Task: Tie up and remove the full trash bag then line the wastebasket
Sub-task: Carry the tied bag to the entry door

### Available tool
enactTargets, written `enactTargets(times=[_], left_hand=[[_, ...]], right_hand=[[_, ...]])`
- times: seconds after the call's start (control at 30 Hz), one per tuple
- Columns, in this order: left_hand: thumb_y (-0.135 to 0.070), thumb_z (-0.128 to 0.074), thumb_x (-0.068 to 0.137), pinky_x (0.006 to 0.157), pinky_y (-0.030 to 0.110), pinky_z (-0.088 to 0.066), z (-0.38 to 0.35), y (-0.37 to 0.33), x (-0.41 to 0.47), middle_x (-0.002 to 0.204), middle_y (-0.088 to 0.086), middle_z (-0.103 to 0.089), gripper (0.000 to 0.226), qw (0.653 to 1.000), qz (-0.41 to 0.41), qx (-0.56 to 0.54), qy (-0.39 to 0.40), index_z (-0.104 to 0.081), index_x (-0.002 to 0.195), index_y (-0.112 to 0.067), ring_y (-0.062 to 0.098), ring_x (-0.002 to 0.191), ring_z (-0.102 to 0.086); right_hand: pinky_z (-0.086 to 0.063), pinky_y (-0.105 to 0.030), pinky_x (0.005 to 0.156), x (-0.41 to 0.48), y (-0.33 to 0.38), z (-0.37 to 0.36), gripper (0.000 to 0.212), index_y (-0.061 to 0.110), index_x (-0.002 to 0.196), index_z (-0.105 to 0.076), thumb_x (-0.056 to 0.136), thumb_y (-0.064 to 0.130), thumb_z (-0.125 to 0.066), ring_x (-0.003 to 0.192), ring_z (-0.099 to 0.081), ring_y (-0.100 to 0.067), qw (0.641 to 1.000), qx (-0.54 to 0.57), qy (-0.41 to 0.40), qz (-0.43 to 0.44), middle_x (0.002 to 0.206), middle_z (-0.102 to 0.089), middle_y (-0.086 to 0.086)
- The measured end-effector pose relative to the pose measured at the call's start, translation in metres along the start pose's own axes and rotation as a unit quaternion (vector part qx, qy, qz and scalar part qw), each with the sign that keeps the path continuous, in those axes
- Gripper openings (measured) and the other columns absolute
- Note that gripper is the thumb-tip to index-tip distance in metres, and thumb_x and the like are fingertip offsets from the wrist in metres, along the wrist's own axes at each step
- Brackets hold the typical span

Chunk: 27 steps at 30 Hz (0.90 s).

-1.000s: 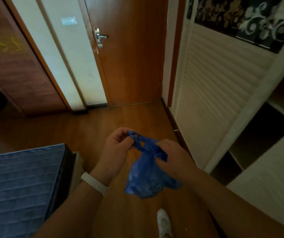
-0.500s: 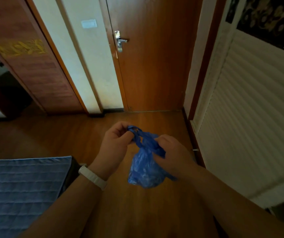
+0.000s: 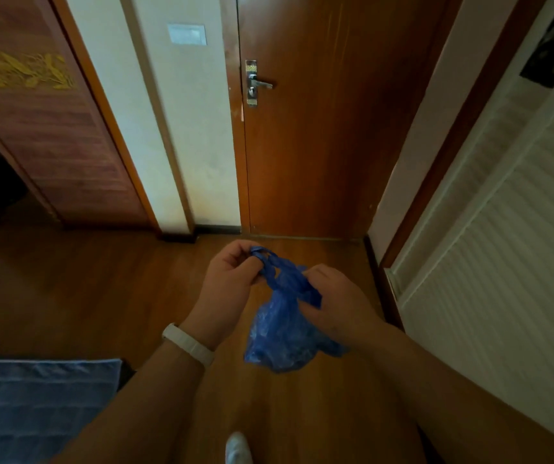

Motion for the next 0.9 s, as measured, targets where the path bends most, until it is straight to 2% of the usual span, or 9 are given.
enactTargets(times=[0.17, 0.27, 0.37, 0.47, 0.63, 0.73, 0.8, 0.9], left_hand=[[0.0, -0.051, 0.09, 0.07, 0.022, -0.054, 0.054, -0.005, 0.087, 0.082, -0.002, -0.07, 0.033, 1.0, -0.007, -0.01, 0.02, -0.07, 0.083, -0.026, 0.014, 0.079, -0.067], [-0.01, -0.054, 0.084, 0.073, 0.025, -0.055, 0.072, 0.003, 0.125, 0.083, 0.0, -0.07, 0.021, 1.0, -0.001, -0.011, 0.021, -0.07, 0.085, -0.024, 0.017, 0.081, -0.067], [-0.013, -0.055, 0.082, 0.074, 0.027, -0.055, 0.087, 0.011, 0.158, 0.085, 0.002, -0.071, 0.019, 1.0, 0.007, -0.008, 0.023, -0.07, 0.085, -0.024, 0.018, 0.081, -0.068], [-0.009, -0.054, 0.085, 0.07, 0.024, -0.055, 0.101, 0.021, 0.195, 0.083, 0.001, -0.071, 0.022, 1.0, 0.014, -0.008, 0.003, -0.07, 0.085, -0.024, 0.015, 0.078, -0.067], [-0.003, -0.053, 0.084, 0.067, 0.02, -0.054, 0.118, 0.038, 0.263, 0.079, -0.005, -0.071, 0.029, 0.999, 0.025, 0.014, -0.028, -0.07, 0.082, -0.026, 0.01, 0.075, -0.068], [-0.005, -0.053, 0.081, 0.067, 0.019, -0.053, 0.125, 0.047, 0.313, 0.077, -0.006, -0.07, 0.031, 0.997, 0.035, 0.043, -0.052, -0.071, 0.078, -0.031, 0.009, 0.074, -0.067], [-0.003, -0.053, 0.084, 0.069, 0.021, -0.053, 0.13, 0.05, 0.349, 0.078, -0.004, -0.07, 0.033, 0.995, 0.044, 0.059, -0.072, -0.071, 0.078, -0.03, 0.011, 0.076, -0.067], [0.002, -0.05, 0.087, 0.069, 0.021, -0.053, 0.134, 0.051, 0.401, 0.079, 0.0, -0.071, 0.033, 0.991, 0.062, 0.054, -0.108, -0.07, 0.081, -0.023, 0.014, 0.077, -0.068]], right_hand=[[-0.038, -0.025, 0.07, 0.099, 0.006, -0.027, 0.018, 0.03, 0.09, -0.047, 0.085, 0.023, -0.062, 0.085, -0.044, -0.009, 1.0, 0.0, -0.01, 0.011, 0.089, -0.042, 0.014], [-0.039, -0.024, 0.068, 0.138, 0.001, -0.047, 0.02, 0.035, 0.089, -0.042, 0.085, 0.027, -0.059, 0.082, -0.043, -0.007, 1.0, 0.0, -0.005, 0.002, 0.089, -0.042, 0.015], [-0.042, -0.024, 0.068, 0.175, -0.013, -0.059, 0.012, 0.03, 0.094, -0.051, 0.085, 0.028, -0.059, 0.084, -0.046, -0.006, 1.0, 0.01, -0.004, -0.005, 0.091, -0.045, 0.015], [-0.046, -0.026, 0.07, 0.214, -0.03, -0.072, 0.014, 0.031, 0.096, -0.053, 0.086, 0.029, -0.061, 0.087, -0.049, -0.008, 1.0, 0.018, 0.003, -0.007, 0.094, -0.047, 0.014], [-0.044, -0.022, 0.068, 0.283, -0.065, -0.105, 0.017, 0.039, 0.089, -0.044, 0.085, 0.033, -0.06, 0.084, -0.047, -0.005, 0.998, 0.041, 0.04, -0.004, 0.091, -0.047, 0.015], [-0.036, -0.017, 0.066, 0.335, -0.089, -0.124, 0.016, 0.04, 0.087, -0.042, 0.081, 0.034, -0.055, 0.081, -0.044, -0.003, 0.996, 0.06, 0.06, -0.003, 0.089, -0.045, 0.015], [-0.032, -0.016, 0.068, 0.374, -0.106, -0.131, 0.014, 0.038, 0.087, -0.045, 0.077, 0.033, -0.053, 0.083, -0.046, -0.005, 0.995, 0.067, 0.076, -0.004, 0.089, -0.046, 0.014], [-0.035, -0.019, 0.068, 0.435, -0.131, -0.134, 0.013, 0.03, 0.087, -0.053, 0.074, 0.032, -0.055, 0.084, -0.053, -0.01, 0.994, 0.063, 0.086, 0.011, 0.09, -0.053, 0.011]])
Point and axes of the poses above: each hand's wrist, its own x-axis towards the middle knuckle, its own z-axis out of the back of the hand, y = z × x, the point moved 1 cm from there along x, towards the middle knuckle
